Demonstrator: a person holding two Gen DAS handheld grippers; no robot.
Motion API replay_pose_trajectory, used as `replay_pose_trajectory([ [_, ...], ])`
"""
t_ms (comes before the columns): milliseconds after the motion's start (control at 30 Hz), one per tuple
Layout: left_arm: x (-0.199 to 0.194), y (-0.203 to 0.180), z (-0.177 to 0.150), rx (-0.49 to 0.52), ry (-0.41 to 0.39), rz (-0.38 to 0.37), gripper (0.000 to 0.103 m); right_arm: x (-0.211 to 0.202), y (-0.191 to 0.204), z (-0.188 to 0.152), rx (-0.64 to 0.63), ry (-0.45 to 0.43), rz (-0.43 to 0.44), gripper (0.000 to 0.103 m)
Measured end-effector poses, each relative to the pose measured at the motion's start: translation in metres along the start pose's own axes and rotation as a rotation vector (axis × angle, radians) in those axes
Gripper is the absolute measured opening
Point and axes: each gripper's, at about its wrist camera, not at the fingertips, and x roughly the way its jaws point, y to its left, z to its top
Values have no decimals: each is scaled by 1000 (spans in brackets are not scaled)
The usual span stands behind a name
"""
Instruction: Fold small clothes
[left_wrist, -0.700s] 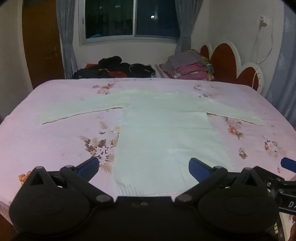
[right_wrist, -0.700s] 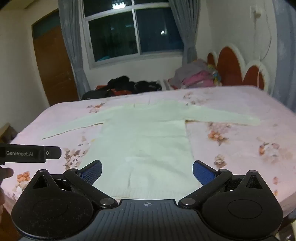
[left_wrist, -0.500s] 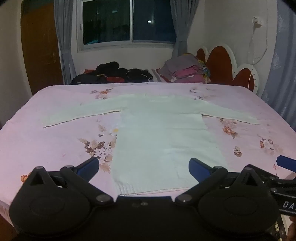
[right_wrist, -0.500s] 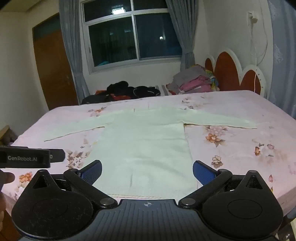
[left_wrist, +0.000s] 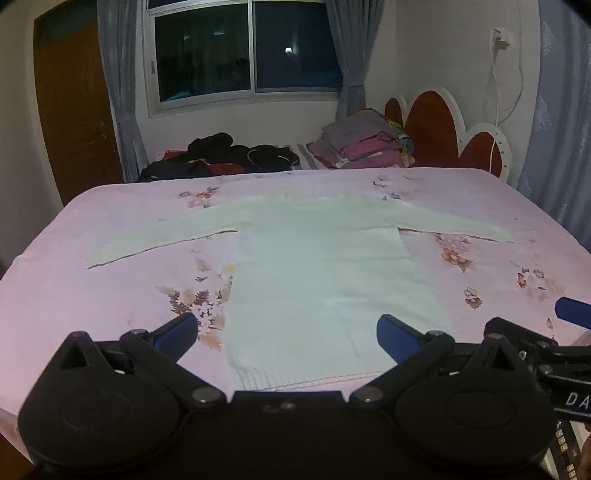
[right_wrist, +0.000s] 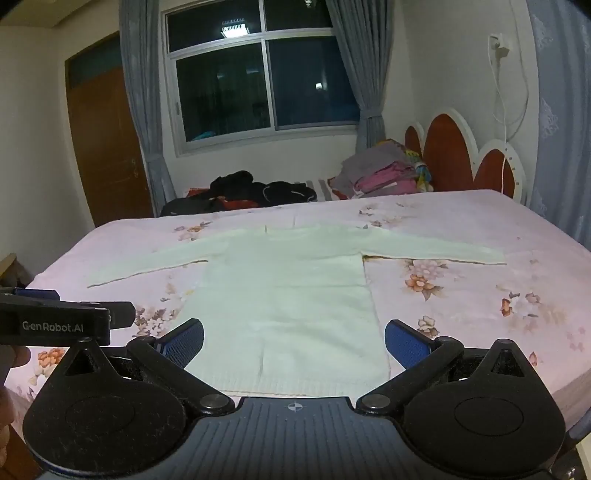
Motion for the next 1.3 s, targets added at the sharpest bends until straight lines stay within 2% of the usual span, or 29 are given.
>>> replay_pose_trajectory([
  [1300, 13, 5, 1, -13, 31, -4, 103, 20, 0, -1, 1, 32, -2, 103],
])
